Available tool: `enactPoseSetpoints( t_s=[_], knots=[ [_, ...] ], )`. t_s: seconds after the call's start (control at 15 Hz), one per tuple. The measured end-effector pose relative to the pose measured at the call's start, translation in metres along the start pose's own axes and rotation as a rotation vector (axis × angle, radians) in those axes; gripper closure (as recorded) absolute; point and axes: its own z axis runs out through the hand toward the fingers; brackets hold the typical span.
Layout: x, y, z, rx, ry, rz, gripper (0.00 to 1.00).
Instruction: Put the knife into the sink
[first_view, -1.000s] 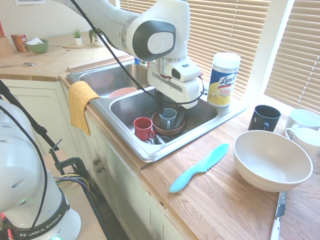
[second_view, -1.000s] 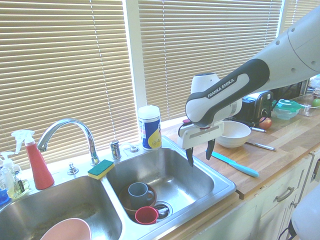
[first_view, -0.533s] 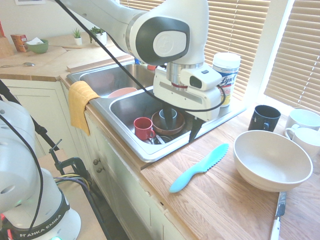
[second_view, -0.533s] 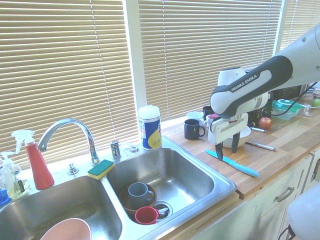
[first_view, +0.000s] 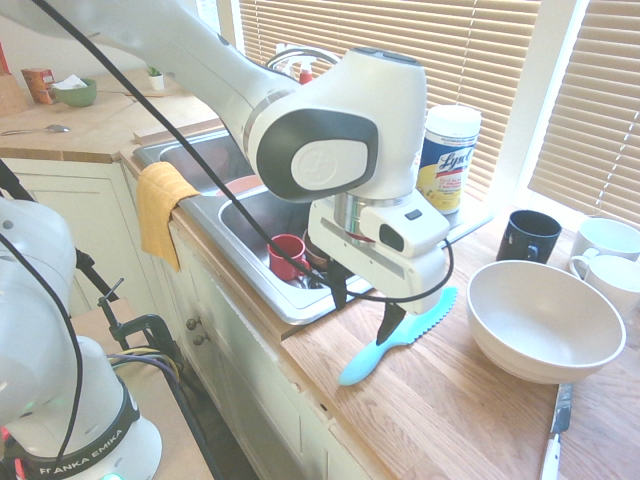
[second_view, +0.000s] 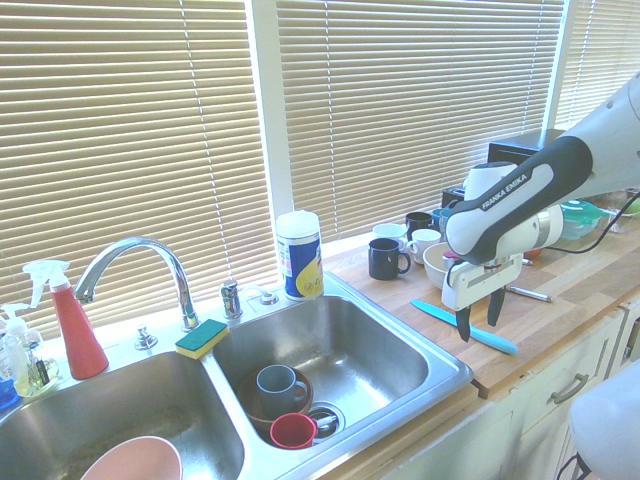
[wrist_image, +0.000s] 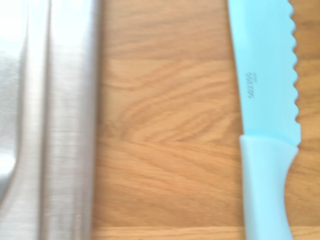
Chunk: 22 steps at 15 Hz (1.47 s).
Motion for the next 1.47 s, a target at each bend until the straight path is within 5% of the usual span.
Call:
enactPoseSetpoints(
  t_s=[1.27, 1.33, 1.47],
  knots=[
    [0.023, -0.007, 0.028, 0.049, 0.093, -0.028, 0.0],
    [0.022, -0.007, 0.028, 0.051, 0.091, -0.027, 1.0],
    [0.022, -0.008, 0.028, 0.063, 0.079, -0.026, 1.0]
  ],
)
